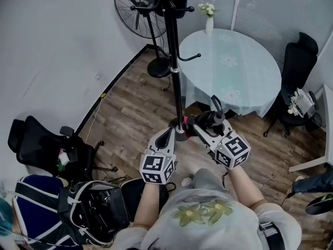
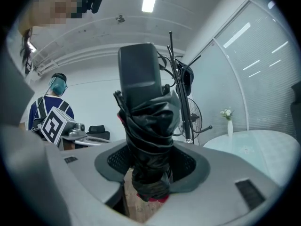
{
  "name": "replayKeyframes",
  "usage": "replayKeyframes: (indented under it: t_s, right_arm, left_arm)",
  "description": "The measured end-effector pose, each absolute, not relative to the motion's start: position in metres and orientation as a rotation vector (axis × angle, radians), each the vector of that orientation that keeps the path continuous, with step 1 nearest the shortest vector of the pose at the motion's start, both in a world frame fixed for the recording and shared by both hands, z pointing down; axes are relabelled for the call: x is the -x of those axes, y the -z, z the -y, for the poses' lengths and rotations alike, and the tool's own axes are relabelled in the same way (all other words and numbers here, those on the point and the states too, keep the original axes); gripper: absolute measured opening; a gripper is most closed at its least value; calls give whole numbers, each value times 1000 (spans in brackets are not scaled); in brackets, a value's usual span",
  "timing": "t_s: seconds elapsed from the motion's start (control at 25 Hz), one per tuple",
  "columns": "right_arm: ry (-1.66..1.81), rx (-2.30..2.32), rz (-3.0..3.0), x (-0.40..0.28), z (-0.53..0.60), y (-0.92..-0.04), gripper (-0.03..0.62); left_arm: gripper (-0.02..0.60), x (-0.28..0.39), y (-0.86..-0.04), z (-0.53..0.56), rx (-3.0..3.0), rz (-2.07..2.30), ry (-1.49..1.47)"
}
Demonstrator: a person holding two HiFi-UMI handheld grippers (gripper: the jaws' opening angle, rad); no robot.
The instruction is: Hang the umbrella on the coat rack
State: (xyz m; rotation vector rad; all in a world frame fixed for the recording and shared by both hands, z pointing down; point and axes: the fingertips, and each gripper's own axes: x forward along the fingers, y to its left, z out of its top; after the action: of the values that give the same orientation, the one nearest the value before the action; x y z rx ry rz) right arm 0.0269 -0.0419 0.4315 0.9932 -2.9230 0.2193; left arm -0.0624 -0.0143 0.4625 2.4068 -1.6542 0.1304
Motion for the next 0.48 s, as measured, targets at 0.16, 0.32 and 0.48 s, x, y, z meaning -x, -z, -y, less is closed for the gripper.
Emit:
replayKeyframes:
  t_s: [0.16,0.32,0.48]
  right_arm:
    - [-196,-999,2926,-19,43,-422,225]
    - [-164,-997,2938,-15,54,-415,225]
    - [-112,-1001,2946,-10,70,-402,225]
  left_arm:
    - [3,63,-464,11,-2415,1630,-134]
    - [3,63,-469,18,-2413,1616,-138]
    - [3,67,-471,30,-2402,1621,-135]
